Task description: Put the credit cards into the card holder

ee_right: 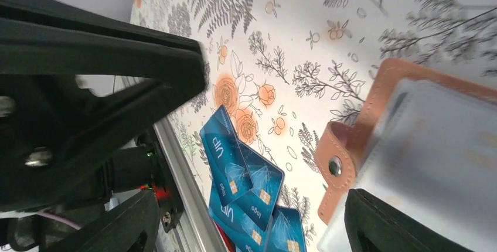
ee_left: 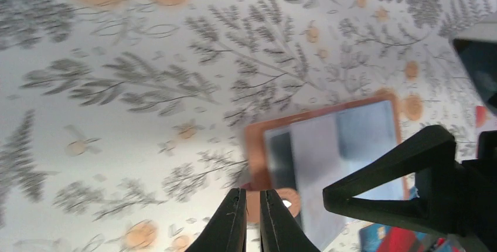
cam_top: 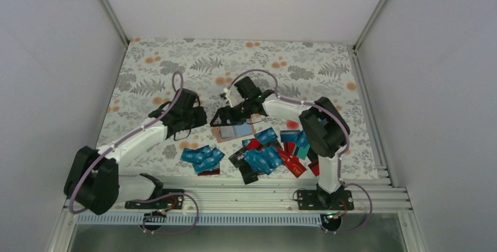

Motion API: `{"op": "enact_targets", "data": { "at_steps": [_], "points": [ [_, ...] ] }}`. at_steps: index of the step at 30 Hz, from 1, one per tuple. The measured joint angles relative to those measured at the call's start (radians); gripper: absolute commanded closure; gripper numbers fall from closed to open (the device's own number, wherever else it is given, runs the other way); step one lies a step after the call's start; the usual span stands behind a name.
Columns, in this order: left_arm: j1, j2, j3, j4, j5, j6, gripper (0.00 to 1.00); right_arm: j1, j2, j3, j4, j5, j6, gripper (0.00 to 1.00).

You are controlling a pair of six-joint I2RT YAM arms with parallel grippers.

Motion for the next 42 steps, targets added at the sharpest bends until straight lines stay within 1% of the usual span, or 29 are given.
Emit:
{"op": "enact_targets", "data": {
  "at_steps": [3,6,9,12,14,17,20,25,28,31,34,38,42],
  "points": [
    [0.02,-0.069,-0.031,-0.053,-0.025,0.005,0.92,0.031,0.058,0.027,0.0,-0.009,0.008,0.2],
    [0.021,-0.111,-0.03,-0.088,-0.026,0.013,0.92,0.044,0.101,0.047,-0.009,-0.013,0.011,0.2],
    [0.02,-0.148,-0.023,-0.113,-0.015,0.035,0.92,0.045,0.101,0.06,-0.046,-0.004,0.002,0.19],
    [0.012,-0.17,0.001,-0.119,0.01,0.064,0.92,0.041,0.065,0.067,-0.076,0.023,-0.015,0.17],
    [-0.005,-0.18,0.018,-0.116,0.028,0.088,0.92,0.034,0.007,0.056,-0.102,0.06,-0.023,0.15],
    [-0.038,-0.183,0.031,-0.102,0.053,0.119,0.92,0.02,-0.122,0.004,-0.13,0.141,-0.029,0.13],
    [-0.076,-0.178,0.031,-0.082,0.085,0.147,0.91,0.009,-0.262,-0.07,-0.18,0.258,-0.025,0.11],
    [-0.161,-0.149,0.031,-0.028,0.125,0.184,0.83,0.006,-0.435,-0.22,-0.283,0.432,0.016,0.1],
    [-0.225,-0.141,0.023,-0.002,0.143,0.196,0.77,0.007,-0.513,-0.332,-0.348,0.476,0.058,0.1],
    [-0.29,-0.142,0.014,0.007,0.152,0.21,0.76,0.014,-0.59,-0.438,-0.375,0.459,0.11,0.11],
    [-0.356,-0.14,0.008,0.01,0.16,0.219,0.76,0.033,-0.7,-0.548,-0.358,0.386,0.202,0.13],
    [-0.406,-0.109,-0.002,0.023,0.166,0.216,0.77,0.094,-0.813,-0.679,-0.249,0.295,0.375,0.15],
    [-0.433,-0.041,-0.017,0.044,0.166,0.209,0.78,0.19,-0.84,-0.759,-0.158,0.269,0.537,0.2]
  ]
}}
